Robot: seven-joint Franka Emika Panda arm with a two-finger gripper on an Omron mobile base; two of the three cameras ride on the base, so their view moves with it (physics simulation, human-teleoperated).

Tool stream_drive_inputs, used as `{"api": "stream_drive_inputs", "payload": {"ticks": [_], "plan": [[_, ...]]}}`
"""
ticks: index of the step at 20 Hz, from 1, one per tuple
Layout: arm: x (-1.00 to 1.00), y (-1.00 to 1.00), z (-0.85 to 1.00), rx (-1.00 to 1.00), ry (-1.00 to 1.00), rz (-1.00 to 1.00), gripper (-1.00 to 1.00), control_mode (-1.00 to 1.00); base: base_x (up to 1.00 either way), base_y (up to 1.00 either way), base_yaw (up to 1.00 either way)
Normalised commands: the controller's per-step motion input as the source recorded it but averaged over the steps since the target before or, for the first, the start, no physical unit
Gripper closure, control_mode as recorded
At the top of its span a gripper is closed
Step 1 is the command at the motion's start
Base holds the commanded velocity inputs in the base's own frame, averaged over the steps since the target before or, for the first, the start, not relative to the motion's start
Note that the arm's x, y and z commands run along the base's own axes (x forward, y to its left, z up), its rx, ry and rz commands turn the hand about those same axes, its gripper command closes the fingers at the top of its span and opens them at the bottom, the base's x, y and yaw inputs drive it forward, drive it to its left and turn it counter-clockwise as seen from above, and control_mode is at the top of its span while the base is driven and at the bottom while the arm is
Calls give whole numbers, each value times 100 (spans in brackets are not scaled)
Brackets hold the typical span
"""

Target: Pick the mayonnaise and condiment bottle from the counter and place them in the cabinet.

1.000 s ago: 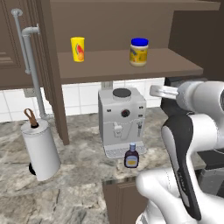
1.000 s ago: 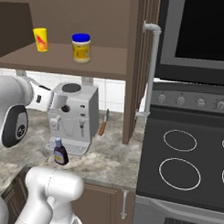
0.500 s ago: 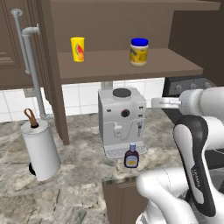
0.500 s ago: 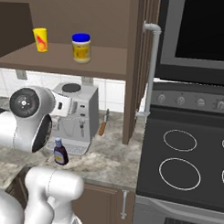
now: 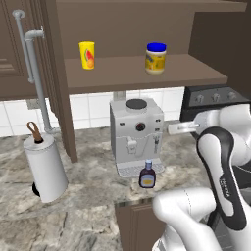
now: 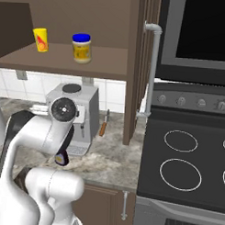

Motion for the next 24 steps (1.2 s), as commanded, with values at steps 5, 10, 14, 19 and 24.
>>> {"api": "stream_drive_inputs", "payload": {"ticks": [5, 10, 14, 19, 24], "plan": [[2, 3, -62, -8, 10, 13, -100, -100, 0, 0, 0], [4, 0, -45, -8, 7, 19, -100, -100, 0, 0, 0], [9, 0, -43, -5, 2, 26, -100, -100, 0, 0, 0], [1, 0, -30, -2, 0, 32, -100, -100, 0, 0, 0], [0, 0, -21, -5, 0, 34, -100, -100, 0, 0, 0]]}}
